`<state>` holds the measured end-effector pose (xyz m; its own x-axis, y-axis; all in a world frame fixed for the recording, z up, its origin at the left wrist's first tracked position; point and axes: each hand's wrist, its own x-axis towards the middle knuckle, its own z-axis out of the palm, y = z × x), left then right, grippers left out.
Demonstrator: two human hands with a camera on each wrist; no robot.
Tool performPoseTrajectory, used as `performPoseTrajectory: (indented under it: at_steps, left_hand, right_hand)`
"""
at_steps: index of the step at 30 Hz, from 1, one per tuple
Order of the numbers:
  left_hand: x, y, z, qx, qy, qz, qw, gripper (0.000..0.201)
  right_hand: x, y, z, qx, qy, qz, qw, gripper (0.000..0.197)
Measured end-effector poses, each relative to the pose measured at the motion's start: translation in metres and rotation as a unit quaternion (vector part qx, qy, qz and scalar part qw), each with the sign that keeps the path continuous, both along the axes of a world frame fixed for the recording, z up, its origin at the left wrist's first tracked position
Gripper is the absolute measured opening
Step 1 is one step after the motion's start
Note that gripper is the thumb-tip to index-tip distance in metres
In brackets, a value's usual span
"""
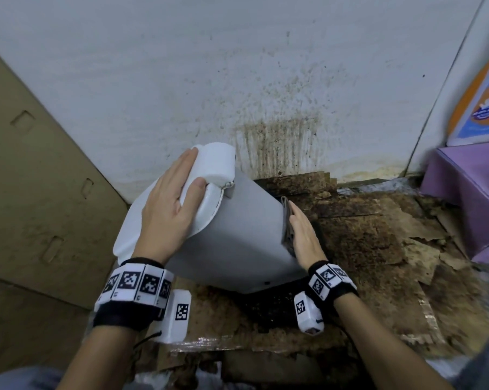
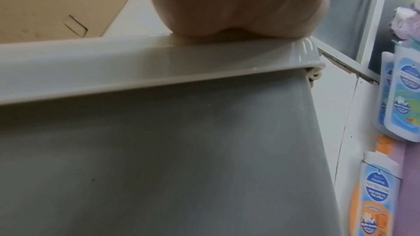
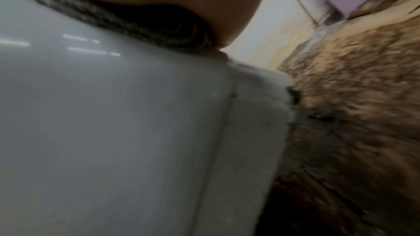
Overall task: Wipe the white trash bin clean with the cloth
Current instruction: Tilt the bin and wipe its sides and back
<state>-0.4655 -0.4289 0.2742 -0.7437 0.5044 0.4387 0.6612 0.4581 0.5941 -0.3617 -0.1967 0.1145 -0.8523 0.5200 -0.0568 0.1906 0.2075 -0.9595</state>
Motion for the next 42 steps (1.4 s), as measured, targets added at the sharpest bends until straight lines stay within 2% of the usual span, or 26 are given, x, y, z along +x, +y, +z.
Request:
performPoseTrajectory:
  at_steps: [3,6,10,14,18,20,22,24,27,33,38,42]
  left_hand:
    - [0.001,0.001,-0.001,0.005,-0.001,0.0,1.0,0.06]
    - [0.003,0.001,-0.001,0.006,0.003,0.008,1.0,0.058]
    - [0.007,0.002,0.001,0.007,-0.009,0.029,1.0,0.055]
    - [0.007,0.003,0.001,0.002,-0.005,0.032,0.999,0.057]
    - [0.009,0.006,0.001,0.0,0.002,0.03,1.0,0.06]
    - [0.011,0.007,0.001,-0.001,0.008,0.025,1.0,0.06]
    - [0.011,0.007,0.001,-0.002,0.008,0.023,1.0,0.061]
    - [0.011,0.007,0.001,0.0,0.003,0.026,1.0,0.061]
    - [0.011,0.007,0.0,-0.006,0.01,0.022,1.0,0.061]
    - [0.005,0.003,0.001,-0.001,-0.01,0.015,1.0,0.06]
    - [0.001,-0.004,0.002,0.011,-0.026,0.02,0.999,0.059]
    - [0.001,-0.003,0.002,0.012,-0.025,0.019,0.999,0.058]
  right_hand:
    - [0.011,0.008,-0.009,-0.035,-0.033,-0.018,0.999,0.048]
    - [0.012,0.008,-0.013,-0.058,-0.028,-0.042,0.997,0.048]
    - [0.004,-0.001,-0.007,-0.032,-0.02,-0.054,0.998,0.06]
    - [-0.009,-0.021,0.025,-0.011,0.024,-0.042,0.999,0.066]
    - [-0.026,-0.055,0.073,0.017,0.087,0.002,0.996,0.064]
    - [-0.034,-0.069,0.095,0.001,0.118,0.019,0.993,0.059]
    - [-0.038,-0.079,0.107,-0.024,0.143,0.026,0.989,0.055]
    - [-0.037,-0.083,0.108,0.014,0.145,0.028,0.989,0.053]
    - [-0.032,-0.083,0.096,0.106,0.163,0.02,0.981,0.06]
    - [-0.015,-0.061,0.056,0.156,0.166,0.027,0.973,0.054]
    - [0.004,-0.033,0.002,0.142,0.108,-0.008,0.984,0.061]
    - [0.017,-0.017,-0.024,0.097,0.056,-0.035,0.993,0.062]
